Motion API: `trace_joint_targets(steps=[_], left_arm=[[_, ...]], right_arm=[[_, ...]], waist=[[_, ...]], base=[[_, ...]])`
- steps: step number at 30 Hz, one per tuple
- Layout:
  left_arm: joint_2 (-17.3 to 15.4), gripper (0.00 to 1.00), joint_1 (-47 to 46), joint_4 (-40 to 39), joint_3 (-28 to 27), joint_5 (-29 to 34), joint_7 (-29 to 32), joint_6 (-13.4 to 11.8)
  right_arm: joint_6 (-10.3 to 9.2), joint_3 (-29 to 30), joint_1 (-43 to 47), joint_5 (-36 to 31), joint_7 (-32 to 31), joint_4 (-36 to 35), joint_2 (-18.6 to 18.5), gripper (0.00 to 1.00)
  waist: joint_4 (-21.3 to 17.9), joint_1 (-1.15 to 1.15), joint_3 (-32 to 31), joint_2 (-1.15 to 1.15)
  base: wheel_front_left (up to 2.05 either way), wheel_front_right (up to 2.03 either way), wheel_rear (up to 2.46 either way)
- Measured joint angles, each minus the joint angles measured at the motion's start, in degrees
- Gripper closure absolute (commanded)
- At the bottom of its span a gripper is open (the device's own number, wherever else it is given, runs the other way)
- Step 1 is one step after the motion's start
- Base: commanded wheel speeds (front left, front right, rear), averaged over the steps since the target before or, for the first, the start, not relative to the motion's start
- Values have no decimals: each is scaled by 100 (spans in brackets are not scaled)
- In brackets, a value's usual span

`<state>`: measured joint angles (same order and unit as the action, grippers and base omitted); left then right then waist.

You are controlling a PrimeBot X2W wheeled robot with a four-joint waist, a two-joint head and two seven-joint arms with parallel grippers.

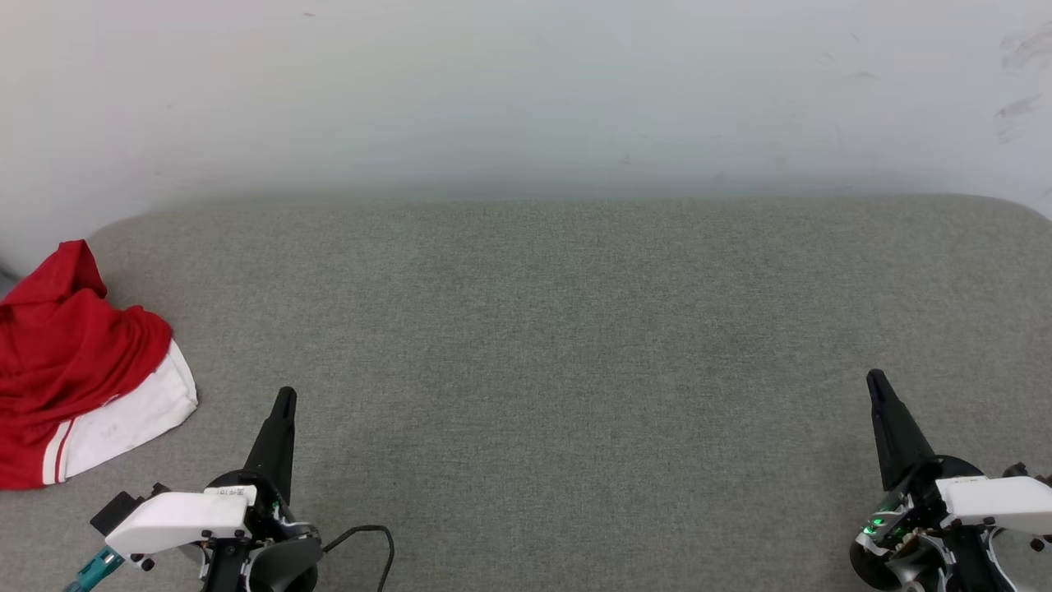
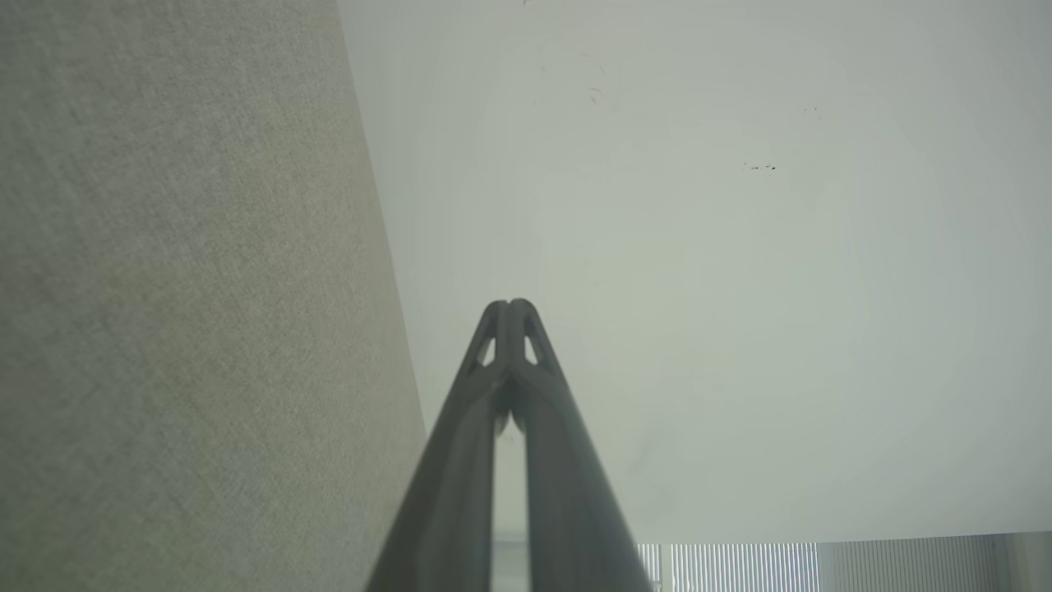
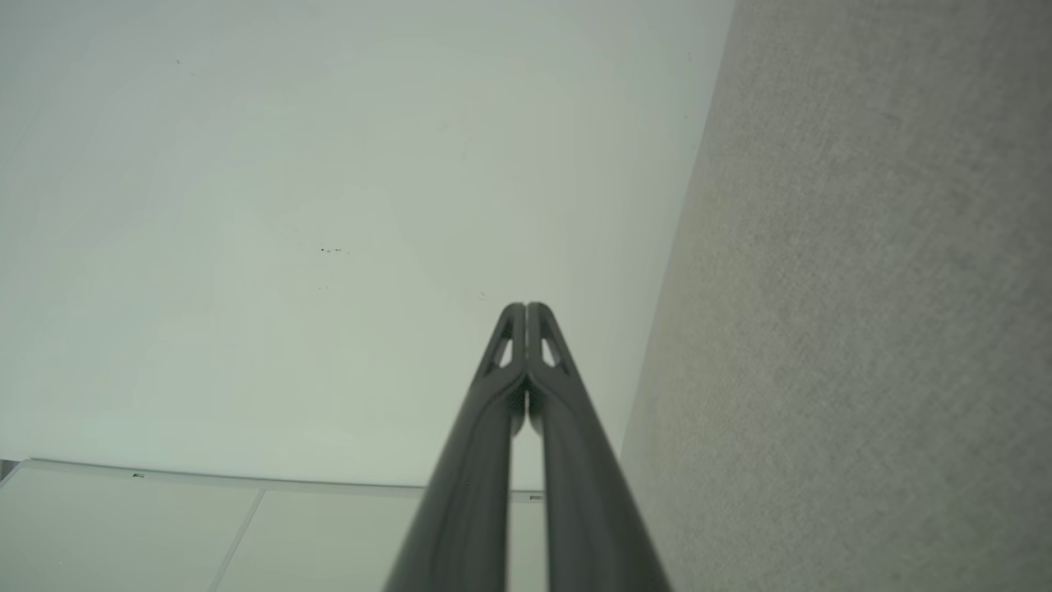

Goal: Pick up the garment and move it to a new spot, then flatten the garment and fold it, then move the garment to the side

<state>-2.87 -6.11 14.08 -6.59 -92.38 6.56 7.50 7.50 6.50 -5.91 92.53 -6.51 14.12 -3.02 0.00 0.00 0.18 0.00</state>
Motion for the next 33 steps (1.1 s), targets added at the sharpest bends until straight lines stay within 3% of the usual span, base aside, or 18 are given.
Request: trace_joint_targets(steps=[33], left_arm=[[0,100,0,0,0,0,-1,0]], right_arm=[[0,0,0,0,0,0,0,100]], waist=[[0,0,0,0]], base=[[0,0,0]])
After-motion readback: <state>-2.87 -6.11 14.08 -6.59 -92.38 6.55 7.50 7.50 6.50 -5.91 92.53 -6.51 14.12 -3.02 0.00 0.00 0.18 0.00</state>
